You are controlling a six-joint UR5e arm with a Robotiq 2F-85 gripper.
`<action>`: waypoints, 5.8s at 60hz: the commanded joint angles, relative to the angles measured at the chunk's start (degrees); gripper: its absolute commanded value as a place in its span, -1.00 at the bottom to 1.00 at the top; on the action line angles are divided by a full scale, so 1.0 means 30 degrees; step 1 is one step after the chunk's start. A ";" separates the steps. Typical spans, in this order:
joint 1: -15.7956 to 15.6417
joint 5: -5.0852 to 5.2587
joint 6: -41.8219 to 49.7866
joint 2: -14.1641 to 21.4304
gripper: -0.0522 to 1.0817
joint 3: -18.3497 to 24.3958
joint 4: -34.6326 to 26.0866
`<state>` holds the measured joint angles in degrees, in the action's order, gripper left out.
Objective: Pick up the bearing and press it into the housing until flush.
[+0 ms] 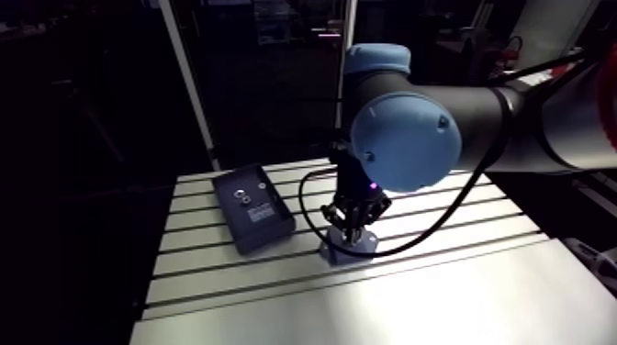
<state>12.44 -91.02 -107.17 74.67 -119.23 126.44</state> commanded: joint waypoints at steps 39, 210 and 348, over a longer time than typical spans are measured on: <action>-0.0013 -0.0027 -0.0004 -0.0033 0.98 0.0030 0.0001; -0.0101 -0.0031 0.0025 0.0838 0.98 0.0260 -0.0229; -0.0834 -0.0144 0.1725 0.3953 -0.90 1.0052 -1.0462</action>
<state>9.94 -91.47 -102.01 86.55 -89.05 94.98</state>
